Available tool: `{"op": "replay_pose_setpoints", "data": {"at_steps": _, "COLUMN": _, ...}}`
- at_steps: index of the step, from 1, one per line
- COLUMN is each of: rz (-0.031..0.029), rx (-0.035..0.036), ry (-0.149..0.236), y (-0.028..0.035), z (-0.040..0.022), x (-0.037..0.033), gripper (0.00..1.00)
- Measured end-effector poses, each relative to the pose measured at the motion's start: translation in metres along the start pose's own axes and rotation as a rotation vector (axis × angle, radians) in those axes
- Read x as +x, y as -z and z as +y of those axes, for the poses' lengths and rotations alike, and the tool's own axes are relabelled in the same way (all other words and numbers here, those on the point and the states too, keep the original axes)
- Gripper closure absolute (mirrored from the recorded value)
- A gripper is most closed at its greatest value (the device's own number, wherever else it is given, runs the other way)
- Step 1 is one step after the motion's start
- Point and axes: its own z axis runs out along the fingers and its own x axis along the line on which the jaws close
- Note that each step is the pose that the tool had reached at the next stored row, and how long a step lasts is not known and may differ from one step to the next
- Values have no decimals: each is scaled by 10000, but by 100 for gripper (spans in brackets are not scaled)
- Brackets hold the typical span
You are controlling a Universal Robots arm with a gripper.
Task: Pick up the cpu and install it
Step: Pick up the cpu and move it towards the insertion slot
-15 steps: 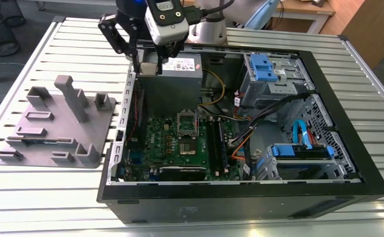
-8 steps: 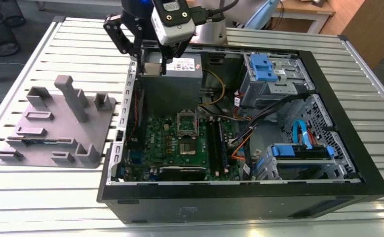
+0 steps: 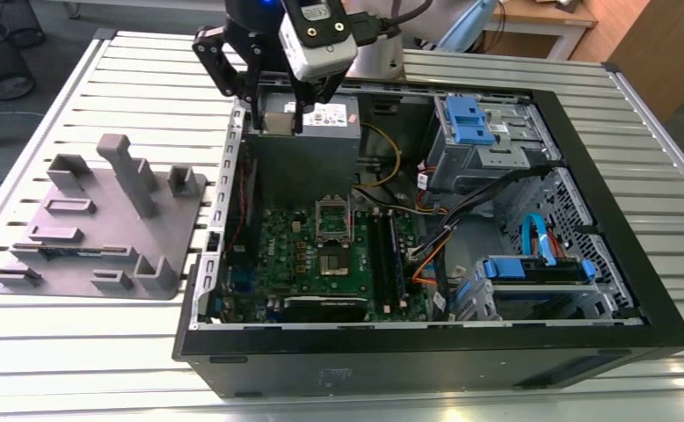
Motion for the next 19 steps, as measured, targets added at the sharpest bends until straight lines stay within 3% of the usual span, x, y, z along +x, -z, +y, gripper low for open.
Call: {"op": "replay_pose_setpoints", "data": {"at_steps": 19, "rz": 1, "rx": 1, "ry": 0, "y": 2, "z": 6, "x": -159, "gripper": 53}}
